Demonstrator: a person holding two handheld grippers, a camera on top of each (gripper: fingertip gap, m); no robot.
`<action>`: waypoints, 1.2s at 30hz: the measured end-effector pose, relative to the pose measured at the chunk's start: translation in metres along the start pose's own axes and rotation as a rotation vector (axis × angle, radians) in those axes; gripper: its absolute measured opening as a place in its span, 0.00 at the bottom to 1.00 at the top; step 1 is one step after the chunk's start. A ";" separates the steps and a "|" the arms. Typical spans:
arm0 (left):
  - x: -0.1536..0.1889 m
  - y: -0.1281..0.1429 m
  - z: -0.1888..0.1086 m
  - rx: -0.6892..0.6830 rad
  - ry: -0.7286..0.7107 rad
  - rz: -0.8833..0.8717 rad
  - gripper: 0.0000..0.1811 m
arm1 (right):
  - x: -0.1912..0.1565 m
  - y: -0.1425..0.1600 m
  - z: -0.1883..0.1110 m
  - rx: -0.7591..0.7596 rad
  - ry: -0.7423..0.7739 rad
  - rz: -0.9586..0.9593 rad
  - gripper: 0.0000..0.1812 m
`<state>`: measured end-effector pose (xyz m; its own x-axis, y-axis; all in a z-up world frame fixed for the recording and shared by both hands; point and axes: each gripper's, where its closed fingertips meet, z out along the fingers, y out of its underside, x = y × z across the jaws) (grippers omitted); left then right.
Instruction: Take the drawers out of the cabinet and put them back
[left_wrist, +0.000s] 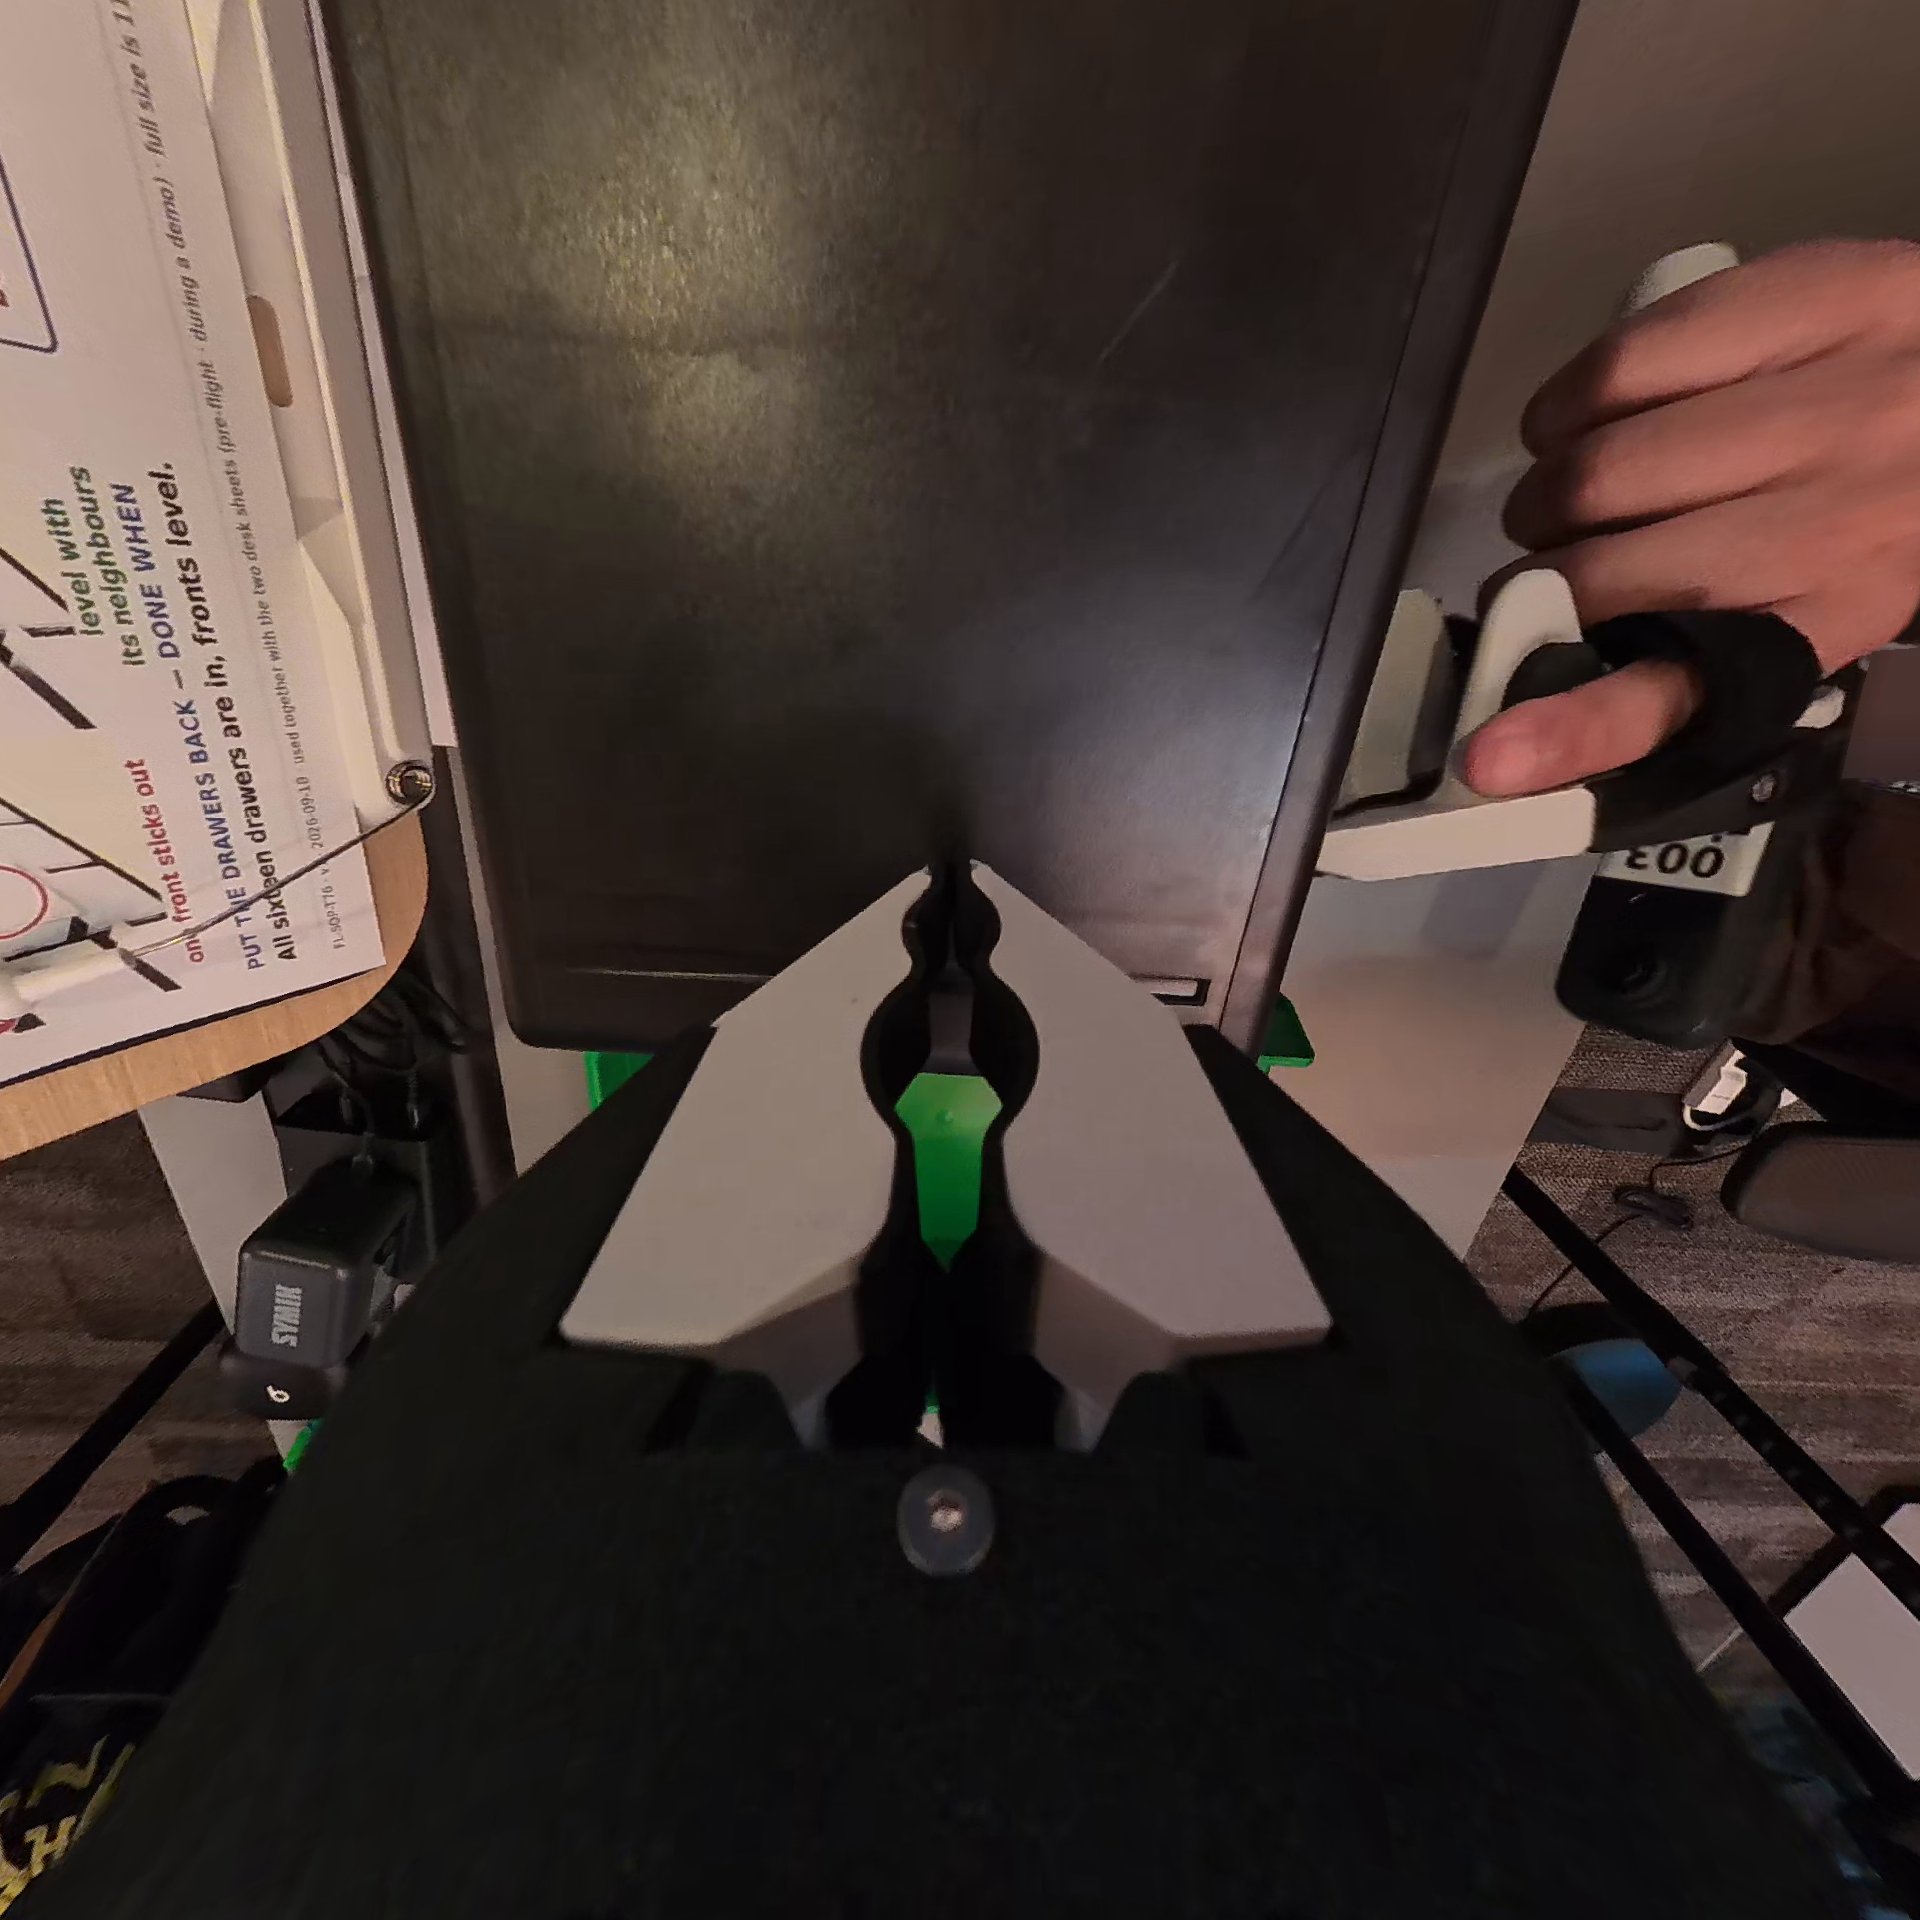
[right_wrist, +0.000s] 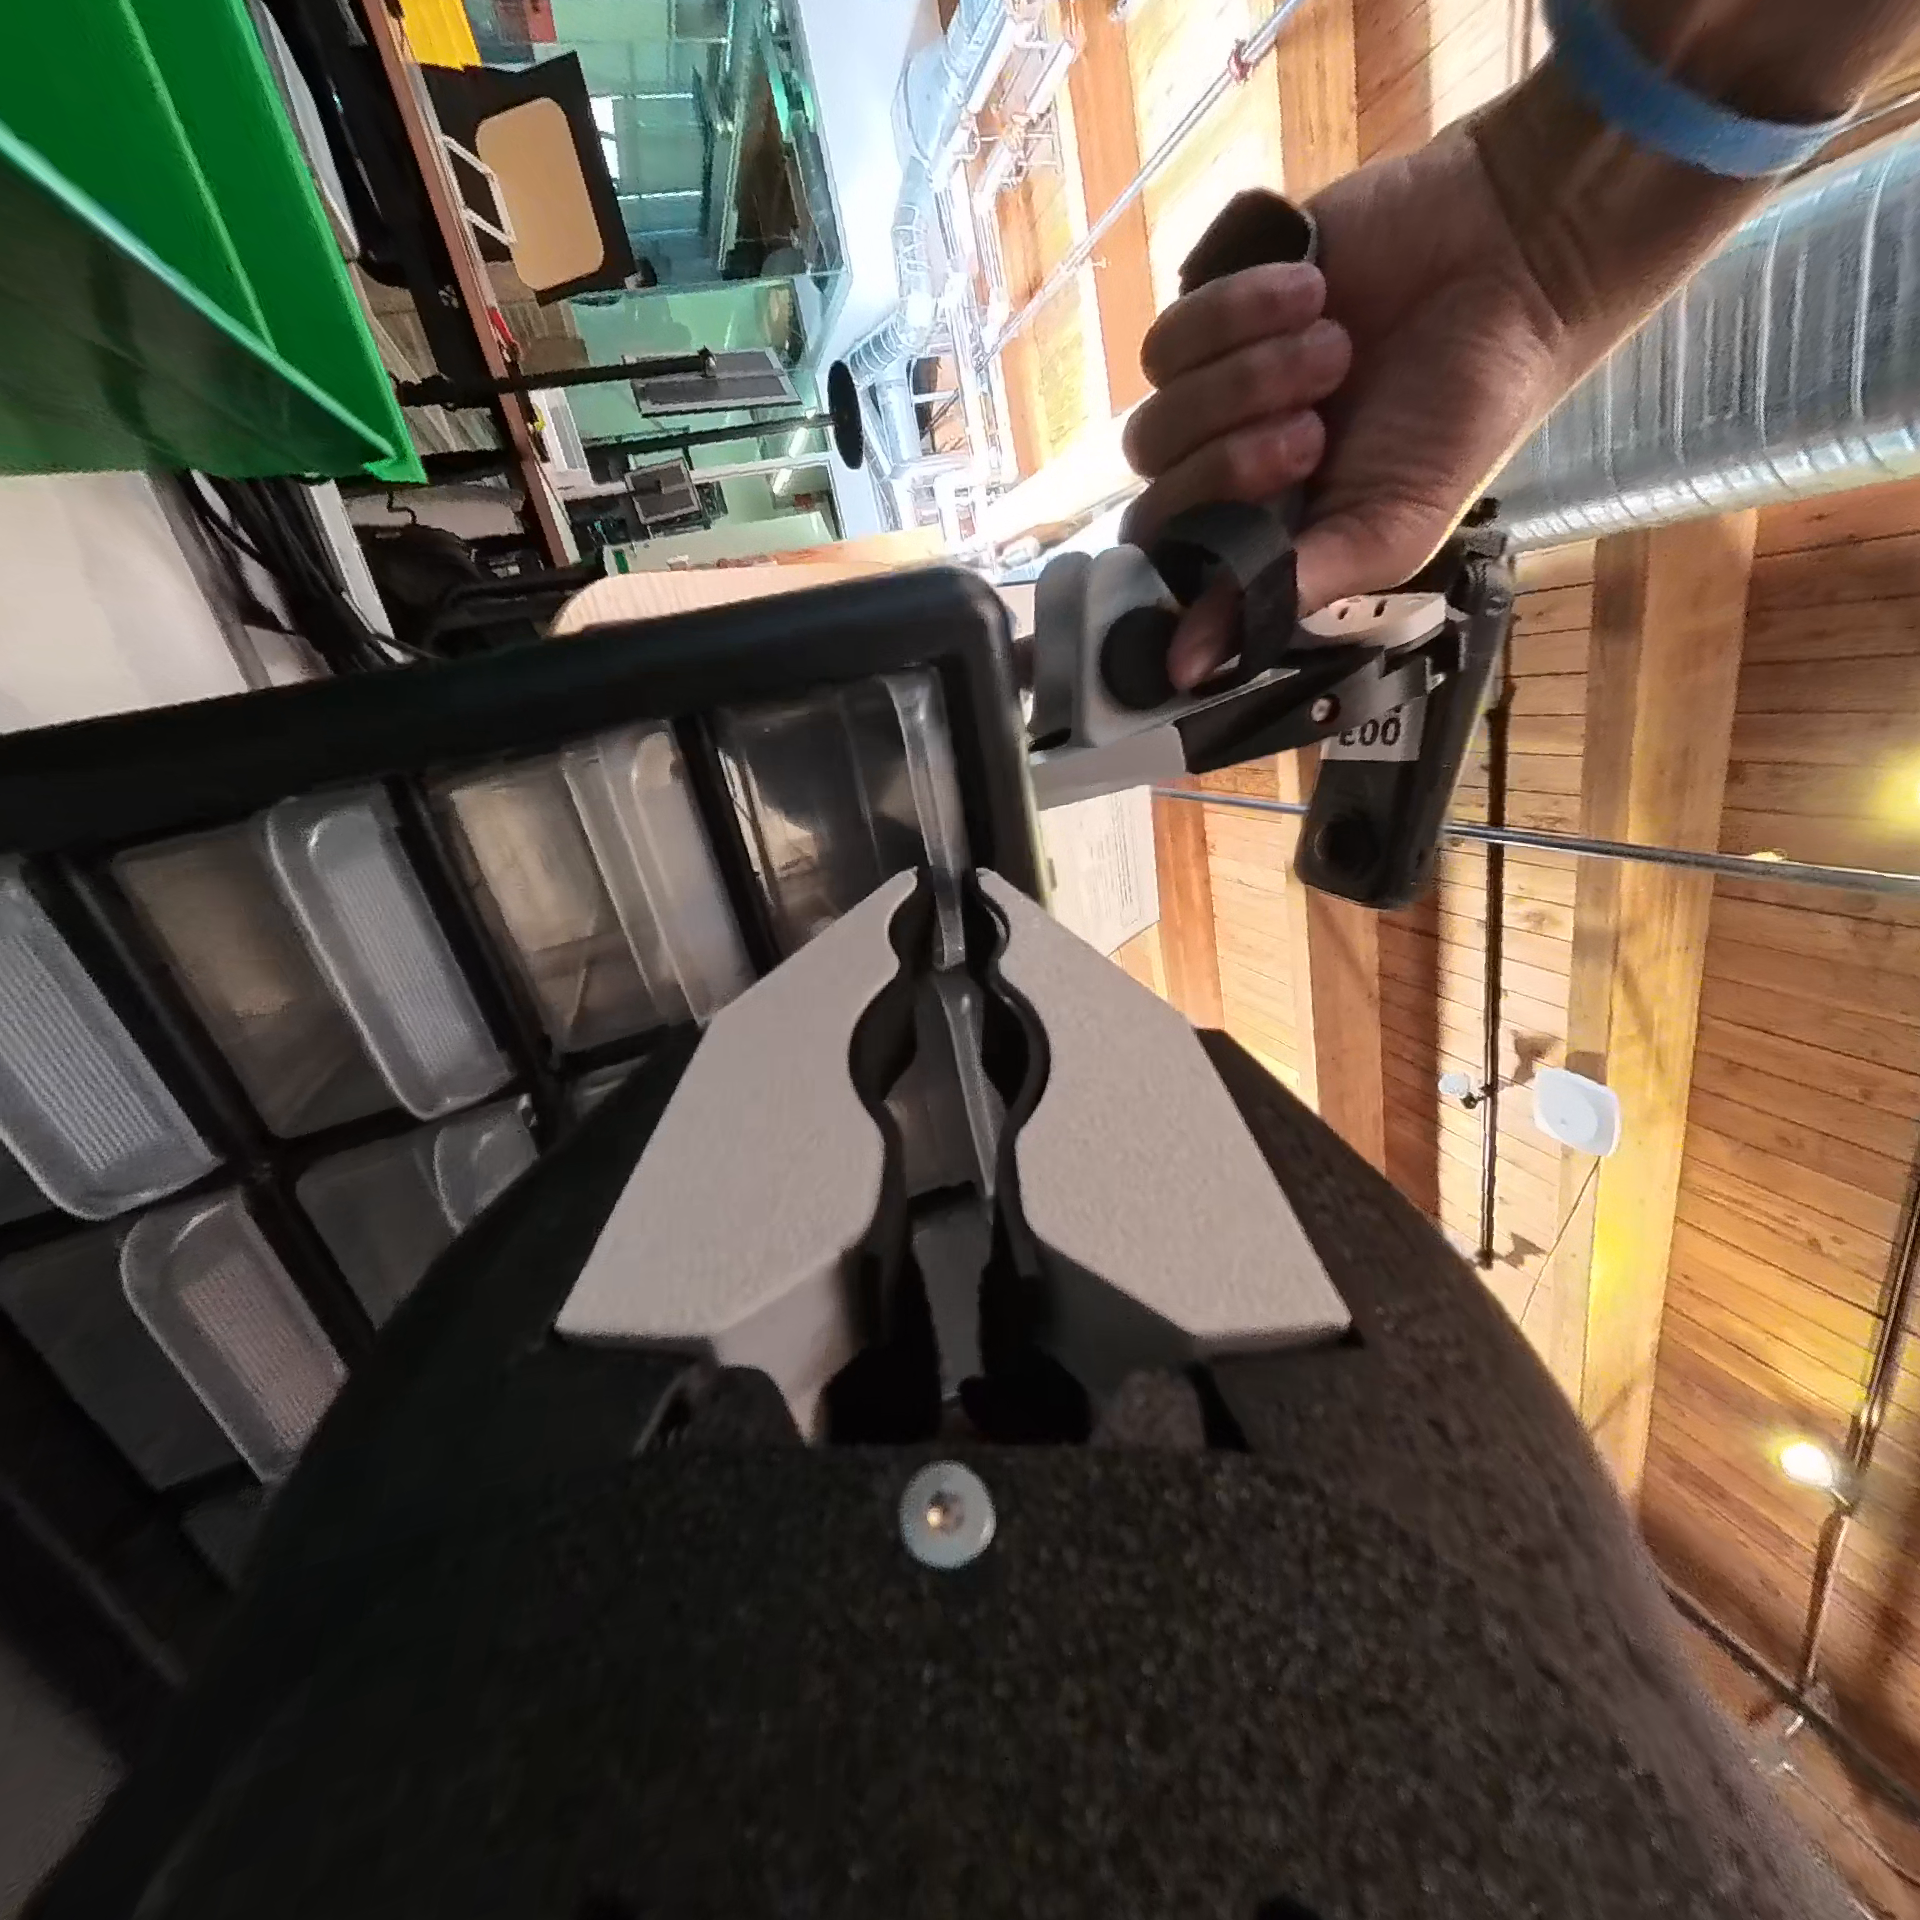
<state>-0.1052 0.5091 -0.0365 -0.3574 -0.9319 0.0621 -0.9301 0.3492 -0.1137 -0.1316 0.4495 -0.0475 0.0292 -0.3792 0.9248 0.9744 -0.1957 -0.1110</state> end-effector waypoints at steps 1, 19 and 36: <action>0.000 0.000 0.000 -0.004 0.000 0.001 0.00 | 0.001 -0.001 -0.004 0.003 -0.001 0.002 0.02; 0.000 0.000 0.000 -0.021 -0.008 -0.021 0.00 | 0.021 -0.018 -0.063 0.008 0.032 0.066 0.02; 0.000 0.000 0.000 -0.046 -0.038 -0.032 0.00 | 0.044 -0.026 -0.116 0.026 0.113 0.066 0.02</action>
<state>-0.1052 0.5088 -0.0369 -0.3243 -0.9456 0.0268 -0.9444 0.3220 -0.0670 -0.1815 0.3330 -0.0462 0.0692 -0.4898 0.8691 0.9766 -0.1445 -0.1592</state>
